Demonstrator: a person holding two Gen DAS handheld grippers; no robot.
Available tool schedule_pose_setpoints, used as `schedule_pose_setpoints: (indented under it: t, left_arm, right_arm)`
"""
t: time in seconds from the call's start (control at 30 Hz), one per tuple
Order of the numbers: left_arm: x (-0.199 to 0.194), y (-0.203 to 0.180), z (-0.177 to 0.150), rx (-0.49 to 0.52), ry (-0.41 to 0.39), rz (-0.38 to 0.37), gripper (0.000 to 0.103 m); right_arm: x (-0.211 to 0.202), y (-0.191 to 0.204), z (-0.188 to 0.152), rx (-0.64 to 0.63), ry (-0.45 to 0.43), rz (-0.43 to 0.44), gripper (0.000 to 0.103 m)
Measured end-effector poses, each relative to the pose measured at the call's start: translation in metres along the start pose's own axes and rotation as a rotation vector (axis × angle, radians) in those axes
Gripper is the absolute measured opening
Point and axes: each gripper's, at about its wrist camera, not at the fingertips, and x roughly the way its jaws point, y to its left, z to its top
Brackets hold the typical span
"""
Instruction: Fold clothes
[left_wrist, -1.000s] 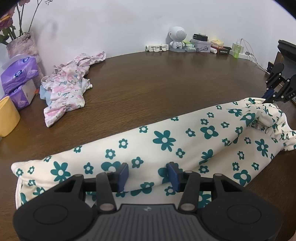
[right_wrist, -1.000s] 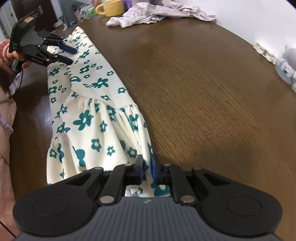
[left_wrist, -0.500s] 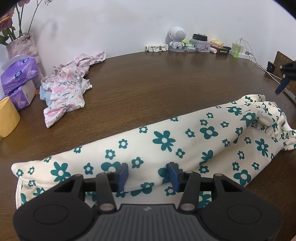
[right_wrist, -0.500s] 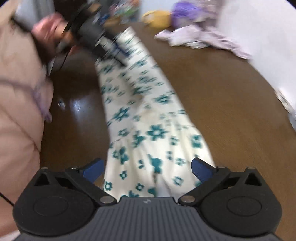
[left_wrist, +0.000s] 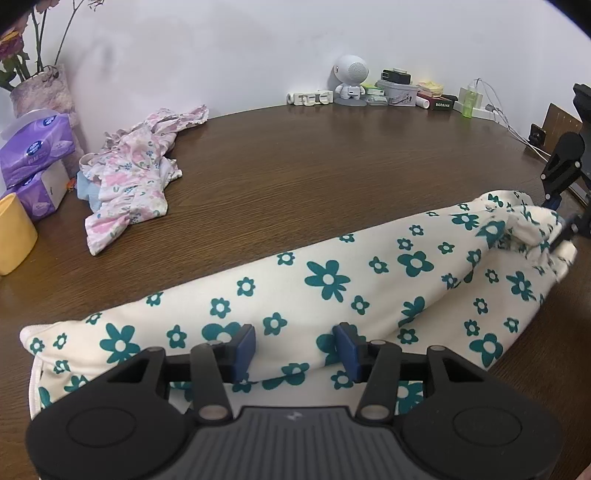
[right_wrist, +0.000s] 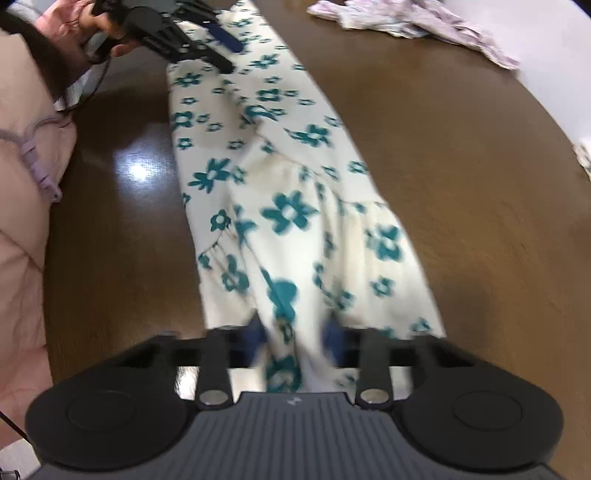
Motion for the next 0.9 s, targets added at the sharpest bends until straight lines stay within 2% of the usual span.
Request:
schedule_pose_setpoints:
  t: [0.4, 0.5, 0.57, 0.67, 0.77, 0.87, 0.9]
  left_arm:
    - [-0.001, 0.001, 0.000, -0.007, -0.004, -0.016, 0.048]
    - [-0.002, -0.008, 0.011, 0.021, -0.013, -0.009, 0.039]
    - [-0.005, -0.023, 0.023, 0.060, -0.054, -0.054, 0.039]
    - [-0.004, -0.056, 0.042, 0.136, -0.130, -0.159, 0.034]
    - [0.007, -0.089, 0.061, 0.203, -0.172, -0.248, 0.032]
    - [0.027, -0.113, 0.072, 0.225, -0.162, -0.306, 0.023]
    - [0.034, -0.120, 0.074, 0.231, -0.147, -0.328, 0.017]
  right_arm:
    - [-0.007, -0.006, -0.029, 0.094, -0.052, -0.023, 0.024]
    - [-0.008, -0.003, -0.032, 0.112, -0.073, -0.038, 0.025]
    - [-0.008, 0.001, -0.032, 0.110, -0.075, -0.053, 0.025]
    - [-0.007, 0.005, -0.028, 0.102, -0.069, -0.072, 0.025]
    - [-0.007, 0.007, -0.026, 0.098, -0.067, -0.082, 0.025]
    - [-0.006, 0.008, -0.026, 0.108, -0.077, -0.091, 0.027]
    - [-0.006, 0.008, -0.027, 0.115, -0.084, -0.096, 0.028]
